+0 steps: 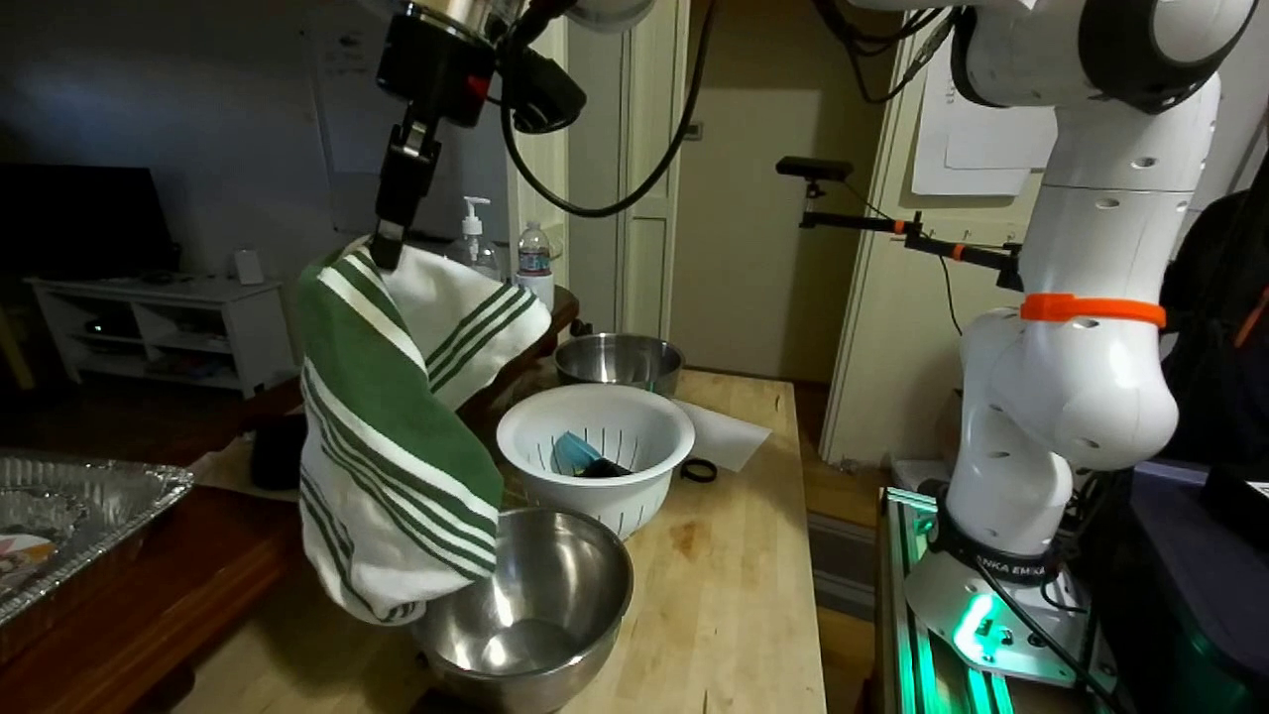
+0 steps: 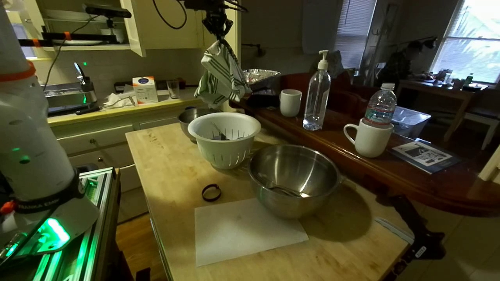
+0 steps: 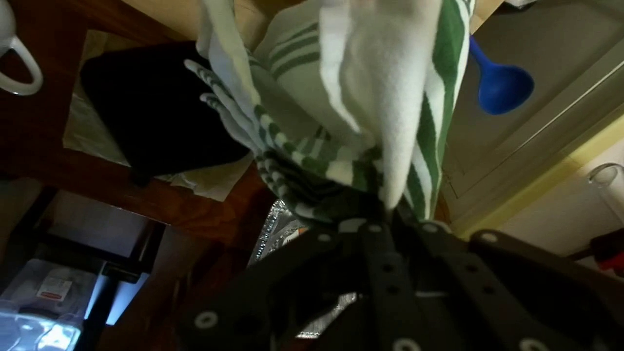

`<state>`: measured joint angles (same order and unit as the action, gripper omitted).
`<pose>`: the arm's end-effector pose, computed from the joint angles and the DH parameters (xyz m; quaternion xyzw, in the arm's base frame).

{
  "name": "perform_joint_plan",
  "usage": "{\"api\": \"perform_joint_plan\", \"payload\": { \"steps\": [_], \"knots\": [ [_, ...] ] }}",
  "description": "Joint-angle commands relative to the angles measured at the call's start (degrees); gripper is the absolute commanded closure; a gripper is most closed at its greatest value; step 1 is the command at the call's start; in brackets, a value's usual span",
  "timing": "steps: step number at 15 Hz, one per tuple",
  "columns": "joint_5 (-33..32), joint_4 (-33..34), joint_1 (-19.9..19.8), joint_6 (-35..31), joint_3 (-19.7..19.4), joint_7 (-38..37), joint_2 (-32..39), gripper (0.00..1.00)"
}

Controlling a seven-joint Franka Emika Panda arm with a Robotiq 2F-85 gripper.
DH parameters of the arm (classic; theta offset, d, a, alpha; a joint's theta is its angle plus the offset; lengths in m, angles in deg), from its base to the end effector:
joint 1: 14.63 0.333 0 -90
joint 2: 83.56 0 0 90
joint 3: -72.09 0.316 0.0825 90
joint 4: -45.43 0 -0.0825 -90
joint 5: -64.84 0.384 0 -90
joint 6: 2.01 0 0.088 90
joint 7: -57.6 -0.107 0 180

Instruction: Put the white and green towel inside the silver bowl.

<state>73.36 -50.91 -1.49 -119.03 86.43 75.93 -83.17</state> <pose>0.5246 0.2816 0.6163 -0.9126 -0.3620 -0.1694 0.0857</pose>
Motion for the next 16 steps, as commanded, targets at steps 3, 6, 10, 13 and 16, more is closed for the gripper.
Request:
{"api": "perform_joint_plan", "payload": {
  "steps": [3, 6, 10, 13, 16],
  "knots": [
    [-2.81, 2.50, 0.81, -3.76, 0.35, -4.03, 0.36, 0.98],
    [-10.10, 7.93, -0.64, -5.84, -1.34, -8.04, 0.45, 0.98],
    [-20.50, 13.44, -3.37, -4.78, -4.71, -11.59, 0.04, 0.98],
    [-28.80, 13.00, -4.96, -4.58, -6.57, -16.77, -2.20, 0.98],
    [-34.31, 12.97, -6.03, -0.55, -7.41, -24.42, -4.98, 0.98]
  ]
}}
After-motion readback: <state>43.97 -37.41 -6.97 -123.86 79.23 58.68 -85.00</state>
